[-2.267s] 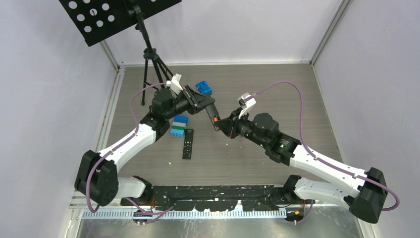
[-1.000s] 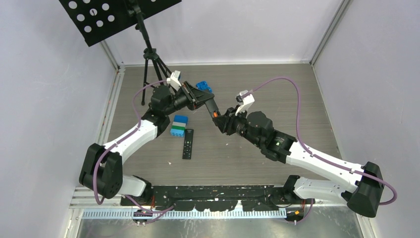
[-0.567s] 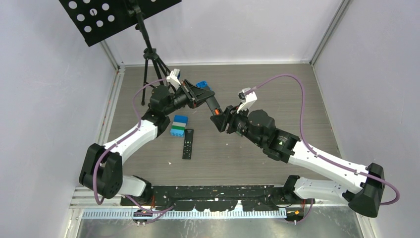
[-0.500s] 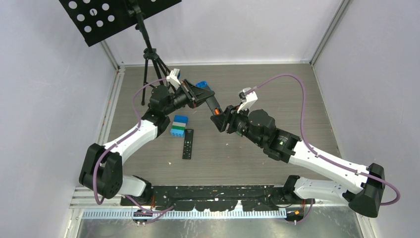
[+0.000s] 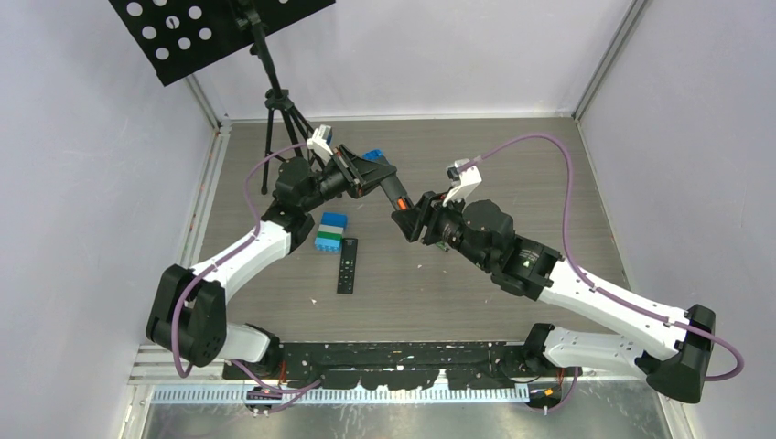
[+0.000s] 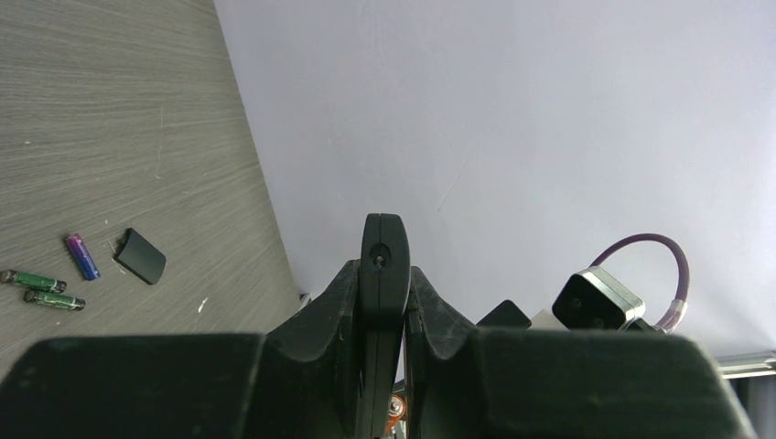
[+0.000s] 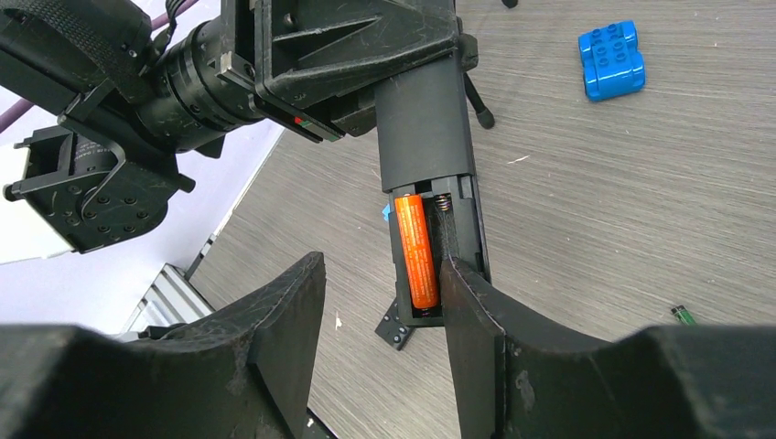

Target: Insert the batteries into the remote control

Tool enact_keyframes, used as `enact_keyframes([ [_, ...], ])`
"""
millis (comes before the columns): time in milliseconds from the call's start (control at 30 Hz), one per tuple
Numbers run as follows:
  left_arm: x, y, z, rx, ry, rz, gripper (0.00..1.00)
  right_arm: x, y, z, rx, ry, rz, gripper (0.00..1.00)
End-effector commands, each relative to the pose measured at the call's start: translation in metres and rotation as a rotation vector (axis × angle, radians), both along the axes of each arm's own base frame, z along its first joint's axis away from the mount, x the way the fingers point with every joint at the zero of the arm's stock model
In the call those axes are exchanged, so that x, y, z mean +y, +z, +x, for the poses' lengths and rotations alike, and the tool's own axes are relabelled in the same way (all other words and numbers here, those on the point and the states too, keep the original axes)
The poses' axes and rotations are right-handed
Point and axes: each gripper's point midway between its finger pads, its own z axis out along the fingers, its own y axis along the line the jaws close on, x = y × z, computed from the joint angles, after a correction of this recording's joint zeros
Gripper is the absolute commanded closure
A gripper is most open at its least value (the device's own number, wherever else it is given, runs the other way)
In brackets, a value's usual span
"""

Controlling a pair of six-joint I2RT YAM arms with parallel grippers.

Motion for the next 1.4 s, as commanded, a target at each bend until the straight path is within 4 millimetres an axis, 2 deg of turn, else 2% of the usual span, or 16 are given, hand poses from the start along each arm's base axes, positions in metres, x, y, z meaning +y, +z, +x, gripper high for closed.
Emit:
enact_keyframes([
  [0,0.007,0.074,-0.022,-0.16,-0.044,-0.136,1.0,-0.018,-0.007,0.005,0.019,-0.072,-0.07,0.44],
  [433,0.008,0.076,-0.019,-0.176,-0.031,-0.133,1.0,-0.03,0.03,-0.006,0.036,-0.101,0.113,0.34],
  [633,0.007,0.076,-0.017,-0.179,-0.023,-0.13,1.0,-0.036,0.036,-0.008,0.136,-0.166,0.264,0.34],
  [933,0.009,0.076,-0.017,-0.193,-0.01,-0.124,1.0,-0.021,0.048,-0.014,0.213,-0.116,0.518,0.22],
  [1167,0.01,0.078,-0.02,-0.201,-0.006,-0.131,1.0,-0.01,0.05,-0.005,0.274,-0.134,0.692,0.16],
  [1367,0.012,0.081,-0.022,-0.214,-0.007,-0.149,1.0,0.002,0.06,0.006,0.286,-0.138,0.775,0.16],
])
